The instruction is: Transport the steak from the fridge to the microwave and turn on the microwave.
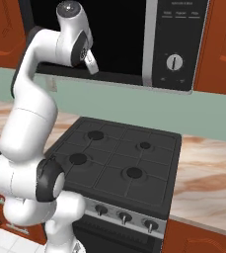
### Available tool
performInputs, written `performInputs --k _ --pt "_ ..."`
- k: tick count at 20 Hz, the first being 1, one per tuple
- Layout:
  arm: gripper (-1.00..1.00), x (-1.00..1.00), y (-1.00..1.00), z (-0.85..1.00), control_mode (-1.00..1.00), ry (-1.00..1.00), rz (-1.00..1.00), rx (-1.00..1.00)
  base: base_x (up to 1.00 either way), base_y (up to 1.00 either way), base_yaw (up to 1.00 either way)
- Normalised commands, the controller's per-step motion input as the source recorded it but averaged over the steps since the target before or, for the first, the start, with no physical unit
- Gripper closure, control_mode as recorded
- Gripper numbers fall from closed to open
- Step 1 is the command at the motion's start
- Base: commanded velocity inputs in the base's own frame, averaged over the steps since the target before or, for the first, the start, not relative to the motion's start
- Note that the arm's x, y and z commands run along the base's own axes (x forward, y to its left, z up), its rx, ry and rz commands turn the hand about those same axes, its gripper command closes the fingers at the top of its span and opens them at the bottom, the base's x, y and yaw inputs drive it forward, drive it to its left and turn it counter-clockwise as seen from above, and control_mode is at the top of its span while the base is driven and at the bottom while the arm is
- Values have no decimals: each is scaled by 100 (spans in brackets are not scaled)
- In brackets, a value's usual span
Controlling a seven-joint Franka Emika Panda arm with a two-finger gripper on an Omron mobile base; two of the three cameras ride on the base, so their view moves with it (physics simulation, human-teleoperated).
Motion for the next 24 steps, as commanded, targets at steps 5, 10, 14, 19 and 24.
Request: performInputs --k 5,10,14,19,24 --pt "-100 52 -5 0 -100 -8 25 7 0 0 0" --pt "-100 7 -1 -6 -100 -34 20 1 0 0 0" --pt "-100 -1 4 -29 -100 -59 12 -7 0 0 0" --pt "-100 -6 1 -28 -100 -53 7 -8 0 0 0" --pt "-100 -68 -6 1 -100 -20 0 3 0 0 0"
